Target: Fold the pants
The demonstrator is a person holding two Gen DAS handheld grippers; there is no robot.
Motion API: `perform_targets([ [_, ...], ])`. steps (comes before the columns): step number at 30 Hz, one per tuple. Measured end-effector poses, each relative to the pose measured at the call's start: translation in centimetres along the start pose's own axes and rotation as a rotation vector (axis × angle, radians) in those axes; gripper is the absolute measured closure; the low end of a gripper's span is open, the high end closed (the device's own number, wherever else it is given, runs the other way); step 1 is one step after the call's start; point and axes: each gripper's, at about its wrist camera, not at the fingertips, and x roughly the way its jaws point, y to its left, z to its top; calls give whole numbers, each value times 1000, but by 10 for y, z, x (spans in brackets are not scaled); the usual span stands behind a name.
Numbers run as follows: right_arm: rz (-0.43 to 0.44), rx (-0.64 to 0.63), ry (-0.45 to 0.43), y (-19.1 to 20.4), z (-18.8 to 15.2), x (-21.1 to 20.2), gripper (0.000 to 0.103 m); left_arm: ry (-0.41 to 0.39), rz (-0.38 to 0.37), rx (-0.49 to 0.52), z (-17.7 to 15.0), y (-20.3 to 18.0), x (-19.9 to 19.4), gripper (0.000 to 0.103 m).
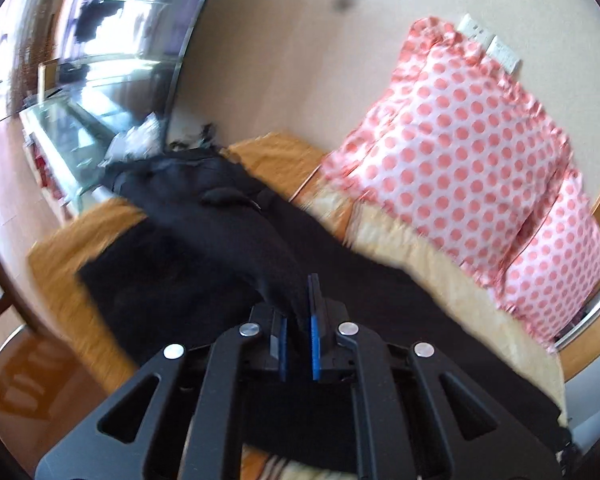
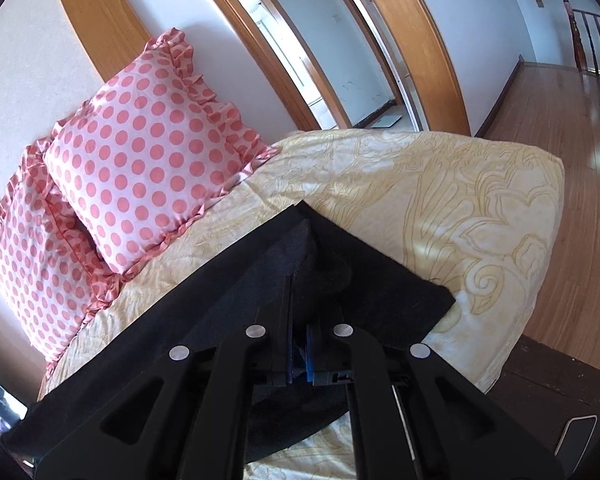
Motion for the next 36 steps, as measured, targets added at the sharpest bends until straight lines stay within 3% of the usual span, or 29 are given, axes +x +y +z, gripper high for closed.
perform_targets([
  [3, -14, 9, 14, -3, -1, 4, 99, 79, 28, -68, -39, 37, 19, 94],
  [6, -24, 8, 22, -3, -1, 6, 99, 17, 2, -102, -56, 51, 15, 87],
  [8, -27, 4, 24, -2, 0, 5, 99, 2, 0, -106, -54, 51, 12, 75],
  [9, -27, 3, 22, -2, 1, 4, 99, -4, -4, -115, -53, 52, 10, 61],
  [10, -28, 3, 20, -1, 2, 3, 99, -9, -4, -122, -52, 51, 9, 54],
  [13, -39, 0, 23, -1, 2, 3, 99, -22, 14, -143, -44, 51, 8, 44],
  [17, -69, -20, 7, 1, 7, 0, 99, -25, 20, -147, -41, 53, 7, 46],
  [19, -94, -45, -24, 3, 14, -6, 99, -28, 28, -113, -43, 48, 5, 59],
  [23, -162, -139, -31, 13, 17, -3, 99, -45, 54, -40, -45, 40, 3, 68],
  [26, -176, -152, -20, 12, 13, 3, 99, -12, 54, -73, -43, 47, 9, 65],
  [28, -188, -157, -1, 10, 11, 8, 99, 2, 61, -99, -41, 52, 12, 47],
  [32, -196, -158, 48, 1, 5, 19, 99, -30, 90, -99, -36, 55, 8, 45],
  [36, -198, -162, 37, 3, 3, 19, 99, -25, 99, -110, -30, 60, 12, 48],
])
